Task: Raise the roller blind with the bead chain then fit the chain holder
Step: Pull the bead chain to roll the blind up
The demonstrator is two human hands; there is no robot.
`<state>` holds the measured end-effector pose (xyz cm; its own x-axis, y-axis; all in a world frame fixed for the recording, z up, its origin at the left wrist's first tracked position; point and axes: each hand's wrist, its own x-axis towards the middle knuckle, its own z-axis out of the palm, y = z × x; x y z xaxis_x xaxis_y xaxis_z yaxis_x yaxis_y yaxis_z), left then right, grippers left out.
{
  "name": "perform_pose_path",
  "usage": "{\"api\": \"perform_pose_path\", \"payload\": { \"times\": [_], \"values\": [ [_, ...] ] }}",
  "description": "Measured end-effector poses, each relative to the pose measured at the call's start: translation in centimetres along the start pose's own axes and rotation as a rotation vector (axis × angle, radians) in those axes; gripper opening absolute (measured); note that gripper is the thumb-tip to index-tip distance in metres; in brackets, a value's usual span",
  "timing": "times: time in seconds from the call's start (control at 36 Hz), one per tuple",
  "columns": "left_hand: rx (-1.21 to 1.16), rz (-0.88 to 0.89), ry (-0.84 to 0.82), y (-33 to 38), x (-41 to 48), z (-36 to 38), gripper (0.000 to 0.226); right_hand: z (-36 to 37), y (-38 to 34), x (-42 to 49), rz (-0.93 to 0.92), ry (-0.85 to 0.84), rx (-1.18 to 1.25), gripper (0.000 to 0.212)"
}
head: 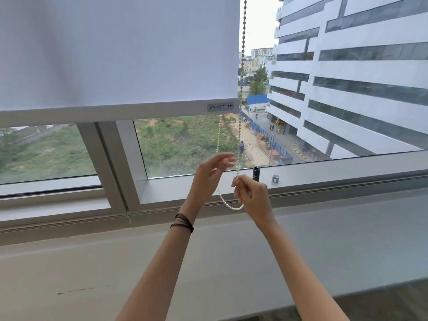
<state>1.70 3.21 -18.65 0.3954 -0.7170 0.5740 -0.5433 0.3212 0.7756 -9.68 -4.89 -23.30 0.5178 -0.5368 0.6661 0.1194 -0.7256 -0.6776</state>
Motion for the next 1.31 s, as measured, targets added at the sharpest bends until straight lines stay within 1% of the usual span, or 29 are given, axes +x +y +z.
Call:
{"api": "perform_pose_path", "payload": {
  "times": [0.08, 0.25, 0.33, 0.47, 0.61, 0.67, 0.83, 0.97, 1.06, 1.19, 1.31],
  "values": [
    [-0.145, 0.038, 0.011, 3.3, 1.8, 0.5, 0.024, -0.1, -0.2, -0.4, -0.004, 0.01, 0.032, 0.024],
    [-0.251, 0.126, -0.014, 9.1, 5.1, 1.1, 0.032, -0.5, -0.5, -0.9, 0.016, -0.011, 0.043, 0.024],
    [-0.297, 0.162, 0.009, 11.7, 6.3, 1.1, 0.033, -1.0, -0.7, -0.7, 0.027, -0.038, 0.062, 0.024],
    [-0.312, 0.213, 0.117, 15.5, 8.6, 0.8, 0.031, -1.7, -0.5, -0.6, 0.032, -0.049, 0.066, 0.025],
    [-0.273, 0.243, 0.338, 17.6, 10.1, 0.7, 0.026, -2.1, -0.5, -0.2, 0.023, -0.041, 0.056, 0.02],
    [-0.23, 0.289, 0.374, 17.9, 10.2, 1.0, 0.026, -2.4, -1.1, 0.4, 0.007, -0.01, 0.02, 0.02],
    [-0.136, 0.37, 0.32, 17.8, 9.6, 1.4, 0.028, -4.0, -4.3, 4.0, -0.114, 0.159, -0.012, 0.035],
    [-0.273, 0.352, 0.248, 17.9, 8.4, 0.8, 0.028, -6.2, -8.5, 8.5, -0.169, 0.317, 0.038, 0.03],
    [-0.31, 0.363, 0.241, 18.2, 7.8, 0.4, 0.03, -7.2, -11.5, 11.0, -0.22, 0.387, 0.069, 0.029],
    [-0.291, 0.358, 0.252, 18.1, 7.5, 0.1, 0.03, -8.3, -16.7, 14.8, -0.257, 0.396, 0.24, 0.03],
    [-0.276, 0.363, 0.255, 17.8, 7.7, -0.3, 0.029, -8.4, -20.4, 17.5, -0.211, 0.287, 0.431, 0.028]
  ]
}}
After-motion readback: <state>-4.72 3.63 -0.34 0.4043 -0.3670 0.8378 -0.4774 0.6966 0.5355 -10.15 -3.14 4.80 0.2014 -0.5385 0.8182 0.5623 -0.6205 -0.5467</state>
